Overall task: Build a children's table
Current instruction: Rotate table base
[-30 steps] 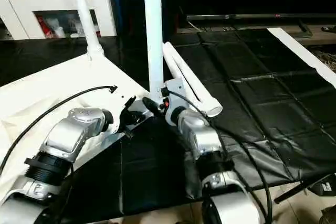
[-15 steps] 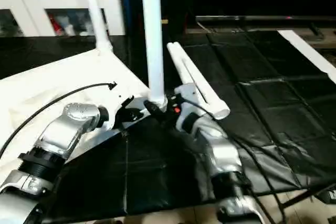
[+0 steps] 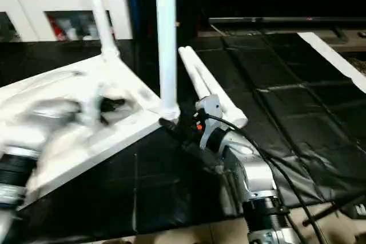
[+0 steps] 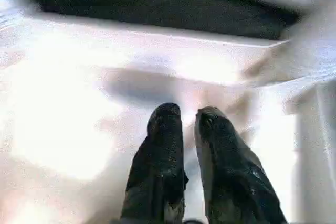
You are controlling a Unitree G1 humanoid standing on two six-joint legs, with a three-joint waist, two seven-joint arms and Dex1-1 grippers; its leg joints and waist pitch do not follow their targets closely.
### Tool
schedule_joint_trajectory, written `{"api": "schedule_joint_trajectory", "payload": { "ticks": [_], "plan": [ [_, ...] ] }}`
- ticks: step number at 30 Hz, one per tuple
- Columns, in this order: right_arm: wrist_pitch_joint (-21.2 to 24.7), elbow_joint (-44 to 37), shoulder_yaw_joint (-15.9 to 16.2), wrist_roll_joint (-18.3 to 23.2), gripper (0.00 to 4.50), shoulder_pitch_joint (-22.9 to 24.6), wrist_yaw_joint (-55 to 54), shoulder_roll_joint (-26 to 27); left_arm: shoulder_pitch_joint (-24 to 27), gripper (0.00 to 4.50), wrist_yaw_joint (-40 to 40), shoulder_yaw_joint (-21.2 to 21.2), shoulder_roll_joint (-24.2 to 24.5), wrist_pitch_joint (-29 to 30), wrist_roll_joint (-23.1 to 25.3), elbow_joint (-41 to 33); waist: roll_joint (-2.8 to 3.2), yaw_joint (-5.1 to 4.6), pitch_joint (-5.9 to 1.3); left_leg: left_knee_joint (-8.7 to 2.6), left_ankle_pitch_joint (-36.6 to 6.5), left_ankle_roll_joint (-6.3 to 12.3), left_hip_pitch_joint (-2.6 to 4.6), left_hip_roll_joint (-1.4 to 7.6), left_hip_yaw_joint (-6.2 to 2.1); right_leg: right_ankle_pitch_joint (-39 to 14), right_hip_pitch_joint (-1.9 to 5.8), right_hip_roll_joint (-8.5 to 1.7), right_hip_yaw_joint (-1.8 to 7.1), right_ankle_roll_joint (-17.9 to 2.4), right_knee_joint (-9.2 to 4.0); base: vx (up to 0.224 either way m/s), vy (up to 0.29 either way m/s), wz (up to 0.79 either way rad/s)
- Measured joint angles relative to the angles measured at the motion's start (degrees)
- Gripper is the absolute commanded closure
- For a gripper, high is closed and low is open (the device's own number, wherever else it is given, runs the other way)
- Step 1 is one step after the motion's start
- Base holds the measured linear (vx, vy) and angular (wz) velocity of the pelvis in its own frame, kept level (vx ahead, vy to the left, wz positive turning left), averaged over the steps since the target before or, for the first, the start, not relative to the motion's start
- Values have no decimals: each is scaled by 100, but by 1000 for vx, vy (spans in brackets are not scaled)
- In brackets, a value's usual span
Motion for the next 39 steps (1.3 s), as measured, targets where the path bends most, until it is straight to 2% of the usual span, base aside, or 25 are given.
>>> {"api": "schedule_joint_trajectory", "payload": {
  "ticks": [2, 4, 8, 10, 13, 24, 28, 34, 39],
  "plan": [
    [83, 36, 260, -141, 0, -1, 98, -113, 12, 424, 132, 83, 752, 15, 301, 164, -3, -49, 0, -4, -1, -1, 1, 1, 0, -1, -3, 2, 0, 1, 0, 0, 0, 0],
    [111, 227, 331, -298, 0, -29, 110, -148, 43, 440, 248, 147, 1367, 22, 629, 316, -3, -43, 0, -8, -1, -2, 1, 0, 0, -8, -3, 2, 1, 12, -1, 0, 0, 0],
    [189, 402, 582, -487, 0, -201, 140, -101, 144, 440, 366, 180, 1763, 125, 912, 501, -7, 37, -3, -6, -1, -1, 1, -2, -1, -17, 2, -2, 2, 26, -1, 0, 0, 0],
    [242, 401, 770, -492, 0, -294, 215, -81, 213, 440, 454, 58, 1930, 111, 1057, 679, -10, 42, -3, -1, -1, -1, 1, -2, -1, -17, 4, -2, 4, 27, 0, 0, 0, 0],
    [305, 416, 892, -528, 0, -320, 266, -149, 358, 440, 471, -107, 2202, 88, 1231, 953, -17, 32, -7, 0, -1, -1, 6, -3, -2, -18, 6, -2, 6, 29, 0, 0, 0, 0],
    [138, 1206, 955, -892, 0, -768, -131, 122, 818, 440, -144, -659, 2370, 268, 1415, 1000, -17, -6, -7, -2, -1, -3, 9, -3, -4, 4, 4, -1, 5, -8, 7, 0, 0, 0],
    [6, 1738, 961, -998, 0, -1045, -395, 359, 1106, 440, -769, -899, 2454, 320, 1361, 732, -22, -17, -9, -4, -1, -3, 12, -2, -4, 4, 3, -1, 6, -9, 7, 0, 0, 0],
    [-225, 2618, 957, -1187, 0, -1441, -751, 691, 1543, 440, -1585, -1006, 2716, 508, 1042, -145, -26, -30, -11, -1, -1, -3, 16, -3, -1, 6, 4, -1, 10, -12, 8, 0, 0, 0],
    [-445, 3212, 944, -1319, 0, -1763, -1053, 931, 1774, 440, -2271, -1013, 2614, 656, 464, -934, -27, -26, -11, 0, -1, -3, 16, -3, 1, 8, 4, -1, 12, -15, 10, 0, 0, 0]
  ]
}}
